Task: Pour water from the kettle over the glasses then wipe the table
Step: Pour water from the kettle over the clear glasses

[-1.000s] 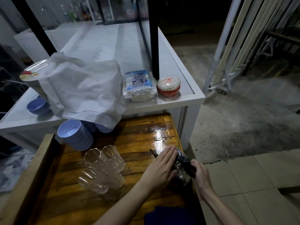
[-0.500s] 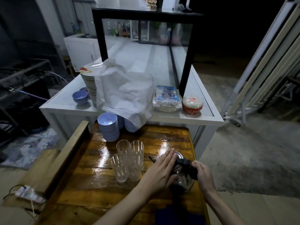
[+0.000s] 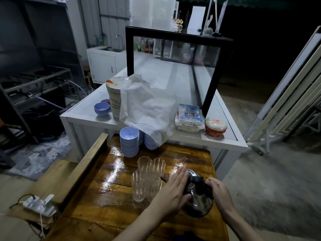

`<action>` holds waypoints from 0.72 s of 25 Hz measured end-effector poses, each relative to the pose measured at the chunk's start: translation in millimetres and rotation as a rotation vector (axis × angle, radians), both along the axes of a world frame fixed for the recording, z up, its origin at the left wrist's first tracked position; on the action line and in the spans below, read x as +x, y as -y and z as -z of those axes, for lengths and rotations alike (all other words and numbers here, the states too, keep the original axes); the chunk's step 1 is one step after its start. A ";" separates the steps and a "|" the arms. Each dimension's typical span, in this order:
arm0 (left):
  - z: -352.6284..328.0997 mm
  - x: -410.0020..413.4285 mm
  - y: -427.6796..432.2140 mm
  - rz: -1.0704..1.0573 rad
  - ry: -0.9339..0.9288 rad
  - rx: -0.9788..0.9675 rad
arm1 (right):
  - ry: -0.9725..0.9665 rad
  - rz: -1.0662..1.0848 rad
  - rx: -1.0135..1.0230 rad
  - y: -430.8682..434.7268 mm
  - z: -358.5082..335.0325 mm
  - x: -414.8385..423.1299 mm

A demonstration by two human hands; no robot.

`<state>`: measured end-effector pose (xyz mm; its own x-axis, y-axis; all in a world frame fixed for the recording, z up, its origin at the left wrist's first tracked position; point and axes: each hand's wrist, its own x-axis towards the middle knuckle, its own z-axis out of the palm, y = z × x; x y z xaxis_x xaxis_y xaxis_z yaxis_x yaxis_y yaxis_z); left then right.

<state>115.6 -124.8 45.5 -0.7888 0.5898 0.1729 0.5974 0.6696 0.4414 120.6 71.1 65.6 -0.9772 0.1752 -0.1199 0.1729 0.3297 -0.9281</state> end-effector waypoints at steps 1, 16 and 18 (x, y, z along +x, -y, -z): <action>-0.6 0.4 0.8 0.000 0.007 -0.001 | -0.004 -0.007 0.010 1.3 -1.8 -0.2; 4.7 2.4 -4.1 -0.051 0.020 0.133 | -0.069 -0.023 0.137 -0.1 -6.9 -9.8; 5.3 2.6 -4.3 -0.049 0.023 0.129 | -0.071 -0.022 0.142 0.5 -6.8 -8.8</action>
<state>118.2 -120.5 40.1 -0.8205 0.5250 0.2262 0.5545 0.6344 0.5386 111.7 70.6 72.4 -0.9862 0.1637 -0.0259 0.0998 0.4616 -0.8814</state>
